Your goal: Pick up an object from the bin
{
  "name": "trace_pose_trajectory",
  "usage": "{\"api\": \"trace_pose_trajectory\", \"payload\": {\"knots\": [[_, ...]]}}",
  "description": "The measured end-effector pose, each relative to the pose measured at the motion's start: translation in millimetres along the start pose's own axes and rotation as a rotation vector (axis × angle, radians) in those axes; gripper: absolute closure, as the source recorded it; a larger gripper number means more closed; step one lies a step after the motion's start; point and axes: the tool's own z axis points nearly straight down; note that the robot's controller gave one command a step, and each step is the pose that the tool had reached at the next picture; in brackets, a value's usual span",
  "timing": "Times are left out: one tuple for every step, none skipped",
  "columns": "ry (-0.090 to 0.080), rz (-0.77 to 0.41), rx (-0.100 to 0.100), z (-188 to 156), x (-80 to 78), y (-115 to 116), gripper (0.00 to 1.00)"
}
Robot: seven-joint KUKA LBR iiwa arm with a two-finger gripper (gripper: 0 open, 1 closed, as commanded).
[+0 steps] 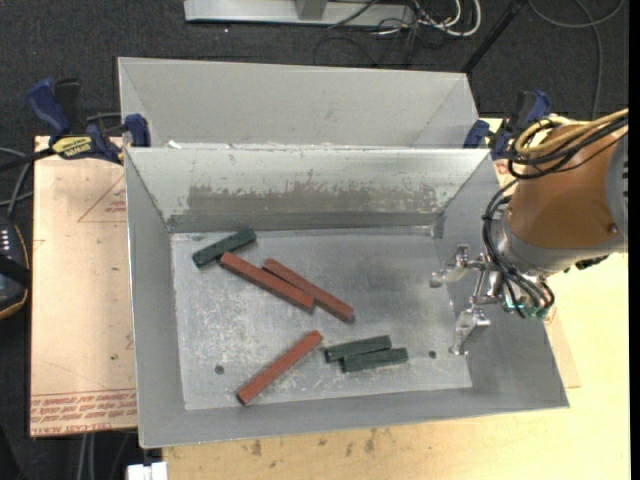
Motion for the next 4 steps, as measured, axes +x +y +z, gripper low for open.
{"api": "trace_pose_trajectory", "payload": {"knots": [[-0.007,-0.003,0.001,-4,-1.9,0,0.00],[-0.010,-0.046,0.003,33,3.7,55,0.00],[-0.004,-0.132,-0.001,40,3.7,87,0.00],[-0.008,-0.140,0.002,46,12.1,133,0.00]]}}
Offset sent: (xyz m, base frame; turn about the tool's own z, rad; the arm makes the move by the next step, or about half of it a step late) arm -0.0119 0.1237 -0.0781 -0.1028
